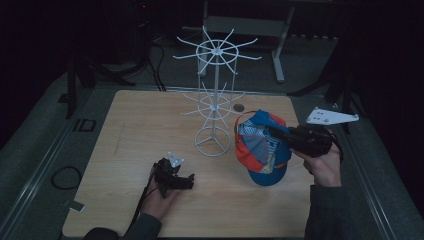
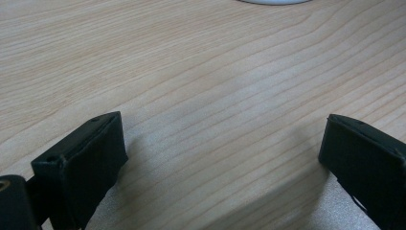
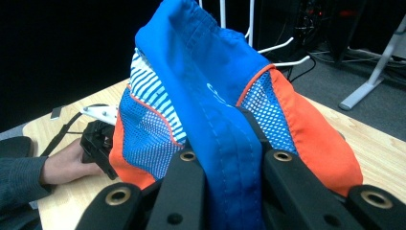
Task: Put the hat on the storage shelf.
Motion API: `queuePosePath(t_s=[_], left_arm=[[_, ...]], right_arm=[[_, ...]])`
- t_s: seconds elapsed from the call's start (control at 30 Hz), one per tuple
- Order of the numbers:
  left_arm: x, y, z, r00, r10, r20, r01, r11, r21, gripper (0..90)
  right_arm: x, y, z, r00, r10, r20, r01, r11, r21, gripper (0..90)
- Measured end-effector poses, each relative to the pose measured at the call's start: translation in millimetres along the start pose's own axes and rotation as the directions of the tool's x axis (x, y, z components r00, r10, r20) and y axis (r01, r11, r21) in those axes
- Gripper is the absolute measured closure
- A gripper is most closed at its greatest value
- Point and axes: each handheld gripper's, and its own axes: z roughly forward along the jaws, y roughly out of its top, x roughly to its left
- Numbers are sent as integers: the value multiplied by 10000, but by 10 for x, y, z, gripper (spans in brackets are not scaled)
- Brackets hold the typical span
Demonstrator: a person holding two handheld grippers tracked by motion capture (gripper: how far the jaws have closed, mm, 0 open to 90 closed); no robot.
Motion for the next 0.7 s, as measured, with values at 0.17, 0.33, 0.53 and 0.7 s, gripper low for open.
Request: queuePosePath(t_s=[0.17,0.33,0.53,0.7], left_arm=[[-2,0,1,10000,-25,-1,25,10000,-18,26],[-2,0,1,10000,-23,-1,23,10000,-18,26],[-2,0,1,10000,-21,-3,21,10000,-17,26],[-2,0,1,10000,-24,-2,24,10000,-18,26]], right_arm=[[-8,21,-23,10000,59,-81,-60,9999,-120,835],[-15,45,-54,10000,83,-42,-84,9997,-221,835],[-26,70,-89,10000,84,-14,-85,9994,-342,835],[-38,94,-118,9999,112,-4,-112,9990,-433,835]])
